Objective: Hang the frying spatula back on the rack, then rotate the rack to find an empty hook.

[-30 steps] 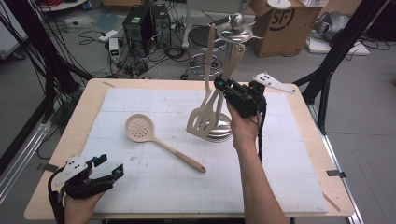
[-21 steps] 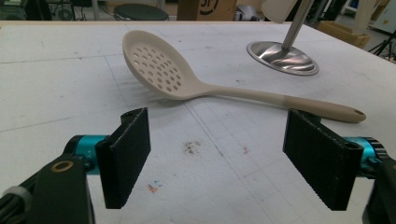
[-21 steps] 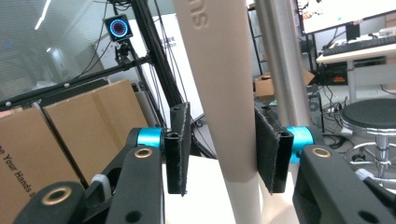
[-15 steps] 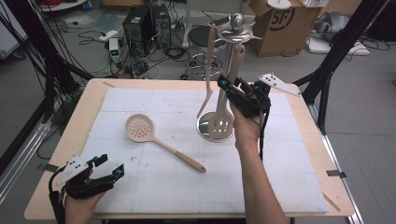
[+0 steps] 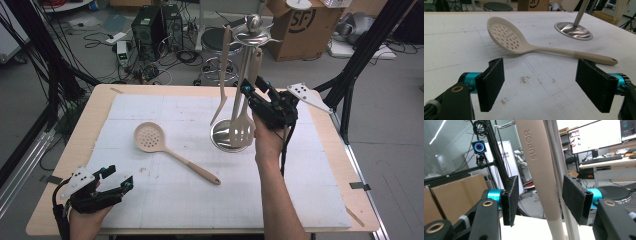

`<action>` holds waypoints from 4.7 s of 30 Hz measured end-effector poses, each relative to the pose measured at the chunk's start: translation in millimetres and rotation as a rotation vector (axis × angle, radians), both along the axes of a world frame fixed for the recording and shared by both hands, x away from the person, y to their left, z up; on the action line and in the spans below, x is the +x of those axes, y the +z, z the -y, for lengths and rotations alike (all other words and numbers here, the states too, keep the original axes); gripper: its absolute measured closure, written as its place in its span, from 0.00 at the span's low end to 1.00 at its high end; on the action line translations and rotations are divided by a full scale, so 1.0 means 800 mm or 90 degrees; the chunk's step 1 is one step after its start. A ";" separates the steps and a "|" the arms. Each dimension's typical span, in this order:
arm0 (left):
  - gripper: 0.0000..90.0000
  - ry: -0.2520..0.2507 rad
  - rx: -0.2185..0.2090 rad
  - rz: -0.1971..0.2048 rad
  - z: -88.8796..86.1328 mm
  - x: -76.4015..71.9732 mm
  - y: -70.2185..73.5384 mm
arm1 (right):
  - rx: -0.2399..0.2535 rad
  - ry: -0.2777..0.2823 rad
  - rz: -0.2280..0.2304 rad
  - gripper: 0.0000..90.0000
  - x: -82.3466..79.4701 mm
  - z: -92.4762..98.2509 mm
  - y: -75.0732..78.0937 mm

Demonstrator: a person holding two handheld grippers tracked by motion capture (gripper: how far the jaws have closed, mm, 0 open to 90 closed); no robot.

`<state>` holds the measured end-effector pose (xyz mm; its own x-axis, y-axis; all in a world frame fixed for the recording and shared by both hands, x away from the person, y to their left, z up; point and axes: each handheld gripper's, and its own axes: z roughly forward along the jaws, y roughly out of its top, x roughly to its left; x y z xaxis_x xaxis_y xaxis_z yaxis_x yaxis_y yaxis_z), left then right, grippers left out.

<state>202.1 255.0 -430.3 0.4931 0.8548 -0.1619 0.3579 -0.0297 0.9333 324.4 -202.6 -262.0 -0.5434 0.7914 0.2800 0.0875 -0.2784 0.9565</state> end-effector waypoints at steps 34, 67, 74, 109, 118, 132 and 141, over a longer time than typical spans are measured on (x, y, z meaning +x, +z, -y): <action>0.26 0.007 0.004 -0.003 -0.002 -0.002 -0.001 | 0.077 -0.029 0.061 0.62 -0.002 0.030 0.020; 0.26 0.004 0.000 0.003 -0.003 -0.002 -0.001 | 0.097 -0.021 0.105 1.00 0.007 0.017 0.058; 0.26 0.011 -0.005 0.004 -0.006 -0.002 0.000 | 0.078 -0.033 0.107 1.00 0.006 0.011 0.067; 0.26 0.012 -0.004 -0.001 -0.004 -0.003 -0.002 | 0.044 -0.008 0.113 1.00 0.010 -0.030 0.063; 0.26 0.011 0.000 -0.002 -0.004 -0.002 -0.002 | 0.033 0.002 0.121 1.00 0.011 -0.039 0.063; 0.26 0.009 -0.004 0.002 -0.004 -0.003 -0.001 | 0.020 -0.017 0.101 1.00 0.011 -0.020 0.048; 0.26 0.007 0.000 0.001 -0.003 -0.003 -0.001 | 0.051 -0.037 0.091 1.00 0.014 0.008 0.042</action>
